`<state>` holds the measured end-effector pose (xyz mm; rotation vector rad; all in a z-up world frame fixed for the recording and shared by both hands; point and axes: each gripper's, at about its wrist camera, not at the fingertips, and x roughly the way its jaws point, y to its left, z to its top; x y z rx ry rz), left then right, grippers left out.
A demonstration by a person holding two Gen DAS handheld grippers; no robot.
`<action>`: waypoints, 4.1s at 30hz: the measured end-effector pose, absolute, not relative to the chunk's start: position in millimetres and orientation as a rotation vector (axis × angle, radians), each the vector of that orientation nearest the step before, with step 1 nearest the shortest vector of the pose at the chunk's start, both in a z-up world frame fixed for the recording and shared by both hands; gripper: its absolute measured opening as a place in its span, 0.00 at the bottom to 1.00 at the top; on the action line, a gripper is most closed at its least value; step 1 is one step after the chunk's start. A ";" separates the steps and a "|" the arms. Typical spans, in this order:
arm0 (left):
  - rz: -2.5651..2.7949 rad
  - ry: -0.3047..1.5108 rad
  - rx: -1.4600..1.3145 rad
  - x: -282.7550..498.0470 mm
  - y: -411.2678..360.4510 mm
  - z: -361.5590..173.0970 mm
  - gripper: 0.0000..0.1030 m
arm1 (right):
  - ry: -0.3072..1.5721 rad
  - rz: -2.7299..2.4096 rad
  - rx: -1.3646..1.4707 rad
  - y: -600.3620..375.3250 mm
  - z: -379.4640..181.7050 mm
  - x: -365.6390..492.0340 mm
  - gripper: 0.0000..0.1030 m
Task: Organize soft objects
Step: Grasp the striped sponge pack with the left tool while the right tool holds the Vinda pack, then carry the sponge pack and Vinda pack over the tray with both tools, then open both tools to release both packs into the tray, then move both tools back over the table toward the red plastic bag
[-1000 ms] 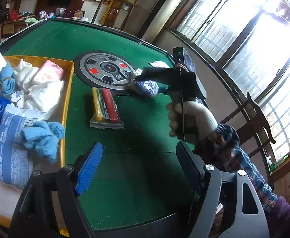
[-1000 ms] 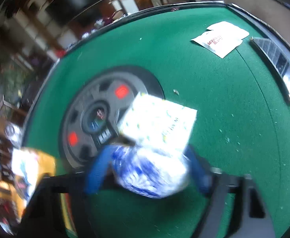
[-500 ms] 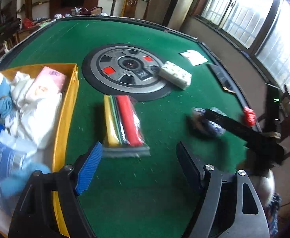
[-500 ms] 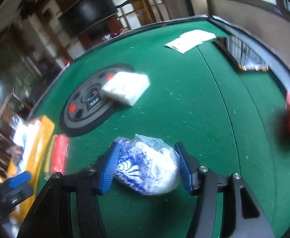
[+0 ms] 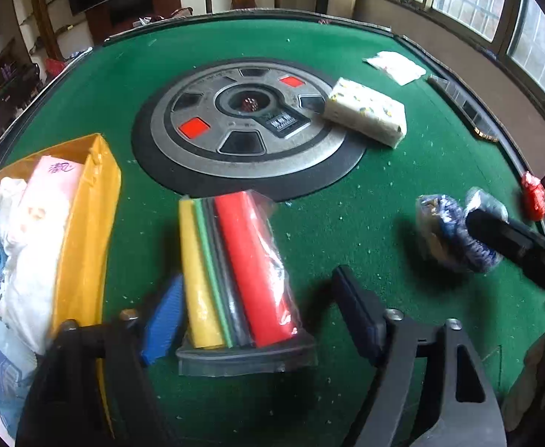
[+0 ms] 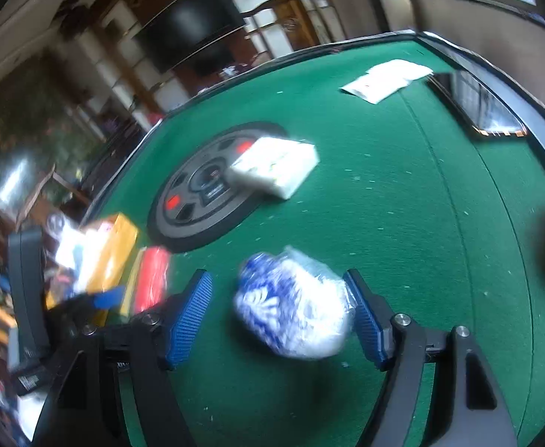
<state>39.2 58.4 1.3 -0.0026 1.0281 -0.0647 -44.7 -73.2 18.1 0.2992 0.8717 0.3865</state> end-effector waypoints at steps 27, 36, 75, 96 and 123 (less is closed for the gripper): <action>-0.071 0.830 -0.364 -113.0 214.9 87.0 0.39 | 0.845 0.314 0.183 -59.4 9.9 -47.0 0.53; 0.159 0.928 -0.395 -139.6 284.2 39.3 0.42 | 0.857 0.459 0.245 -29.1 43.7 -75.1 0.53; 0.263 0.749 -0.342 -172.0 297.9 59.4 0.67 | 0.889 0.855 -0.133 162.3 40.4 -179.6 0.63; 0.282 0.795 -0.002 -147.1 203.7 69.9 0.67 | 0.936 0.634 0.160 16.6 18.2 -136.1 0.63; -0.118 0.789 -0.153 -148.1 135.6 65.2 0.67 | 0.814 -0.100 0.418 -281.3 33.7 -80.8 0.64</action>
